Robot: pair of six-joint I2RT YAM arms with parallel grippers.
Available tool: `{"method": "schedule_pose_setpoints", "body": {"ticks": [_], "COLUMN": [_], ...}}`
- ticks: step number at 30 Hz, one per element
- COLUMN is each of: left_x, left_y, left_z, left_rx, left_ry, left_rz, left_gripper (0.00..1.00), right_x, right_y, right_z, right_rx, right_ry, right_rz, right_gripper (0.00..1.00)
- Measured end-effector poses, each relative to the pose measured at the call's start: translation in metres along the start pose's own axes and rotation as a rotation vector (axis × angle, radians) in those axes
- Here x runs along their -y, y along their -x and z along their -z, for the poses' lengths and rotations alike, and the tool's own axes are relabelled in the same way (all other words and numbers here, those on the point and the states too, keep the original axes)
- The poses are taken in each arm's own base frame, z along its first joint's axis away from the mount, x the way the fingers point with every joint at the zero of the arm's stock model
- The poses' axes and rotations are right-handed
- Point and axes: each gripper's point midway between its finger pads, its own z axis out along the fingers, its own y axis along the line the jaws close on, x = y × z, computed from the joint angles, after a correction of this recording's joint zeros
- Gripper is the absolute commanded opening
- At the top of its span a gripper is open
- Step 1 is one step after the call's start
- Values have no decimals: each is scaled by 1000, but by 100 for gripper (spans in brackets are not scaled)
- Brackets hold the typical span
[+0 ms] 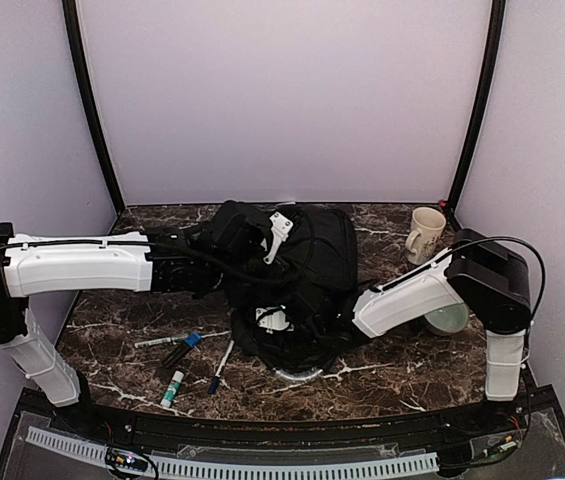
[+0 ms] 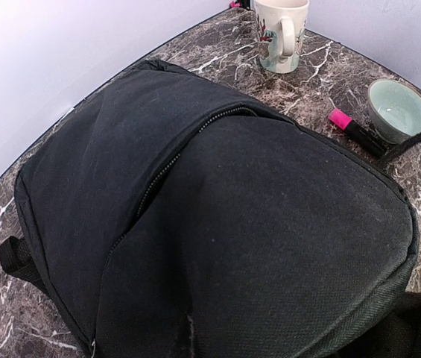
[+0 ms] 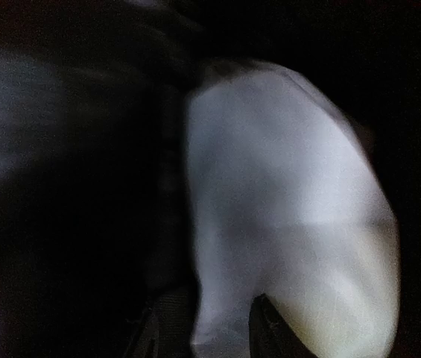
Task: Pack the student bag
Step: Adjust the upper front pocket of the largest bag.
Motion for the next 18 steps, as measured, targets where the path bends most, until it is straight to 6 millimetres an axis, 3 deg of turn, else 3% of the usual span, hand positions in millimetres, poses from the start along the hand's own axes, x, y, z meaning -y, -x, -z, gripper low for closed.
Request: {"method": "schedule_pose_setpoints", "body": {"ticks": [6, 10, 18], "left_x": [-1, -4, -17], "left_y": [0, 1, -2], "left_z": [-1, -2, -5], "left_rx": [5, 9, -1], "left_ry": [-7, -2, 33], "left_rz": [5, 11, 21], "left_gripper": [0, 0, 0], "right_x": [48, 62, 80], "right_y": [-16, -12, -8], "right_z": [-12, -15, -46], "right_rx": [-36, -22, -24], "right_ry": [-138, -187, -327], "right_rz": [28, 68, 127], "right_gripper": [42, 42, 37]}}
